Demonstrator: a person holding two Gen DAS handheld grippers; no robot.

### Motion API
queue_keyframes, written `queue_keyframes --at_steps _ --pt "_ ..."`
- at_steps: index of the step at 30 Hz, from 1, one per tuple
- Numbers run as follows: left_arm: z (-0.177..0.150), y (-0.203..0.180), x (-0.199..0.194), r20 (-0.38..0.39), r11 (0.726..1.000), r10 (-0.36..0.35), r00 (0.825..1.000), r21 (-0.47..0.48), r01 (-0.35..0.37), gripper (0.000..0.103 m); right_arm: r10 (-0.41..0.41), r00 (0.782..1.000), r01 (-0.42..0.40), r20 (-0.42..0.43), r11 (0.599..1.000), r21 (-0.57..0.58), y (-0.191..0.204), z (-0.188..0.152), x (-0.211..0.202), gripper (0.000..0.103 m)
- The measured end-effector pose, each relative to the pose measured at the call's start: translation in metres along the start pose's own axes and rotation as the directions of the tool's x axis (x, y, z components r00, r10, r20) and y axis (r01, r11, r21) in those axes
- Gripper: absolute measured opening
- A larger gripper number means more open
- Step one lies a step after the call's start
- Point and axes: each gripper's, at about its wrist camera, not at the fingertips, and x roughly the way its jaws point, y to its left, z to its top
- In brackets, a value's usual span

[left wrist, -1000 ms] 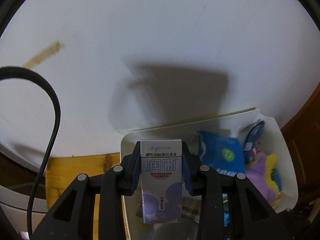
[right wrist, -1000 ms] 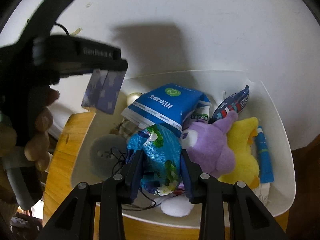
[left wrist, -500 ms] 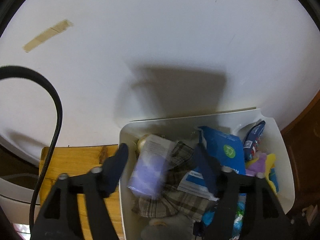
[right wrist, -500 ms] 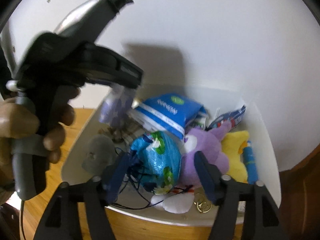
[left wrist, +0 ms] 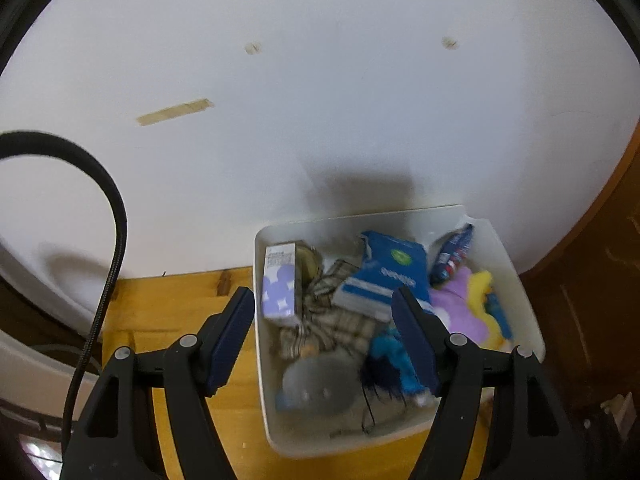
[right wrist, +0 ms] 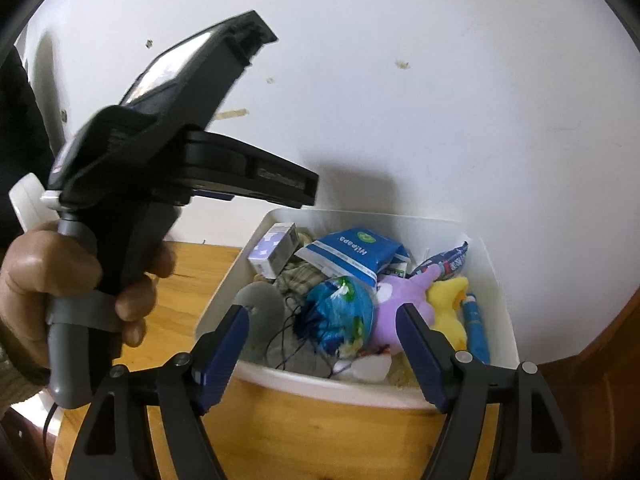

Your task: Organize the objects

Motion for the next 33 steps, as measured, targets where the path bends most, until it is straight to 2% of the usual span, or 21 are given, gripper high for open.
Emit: queue_keyframes --at_steps 7,20,25,33 --pt "-0.027 0.014 -0.081 0.037 0.999 -0.036 0.999 -0.016 0.037 0.075 -0.01 1.0 0.01 0.03 1.0 0.005 0.008 -0.015 -0.055 0.077" --pt "-0.066 -0.005 -0.187 0.113 0.998 -0.061 0.992 0.009 0.061 0.075 -0.028 0.997 0.028 0.072 1.0 0.005 0.023 -0.026 -0.154 0.077" --pt "-0.084 -0.013 -0.22 0.101 0.998 -0.055 0.993 0.003 0.055 0.075 -0.078 0.996 0.077 0.045 0.997 0.017 0.027 -0.02 -0.191 0.077" --pt "-0.122 -0.023 -0.257 0.086 0.998 -0.061 0.994 -0.021 0.063 0.075 -0.108 0.994 0.108 -0.016 0.993 0.038 0.025 -0.018 -0.237 0.077"
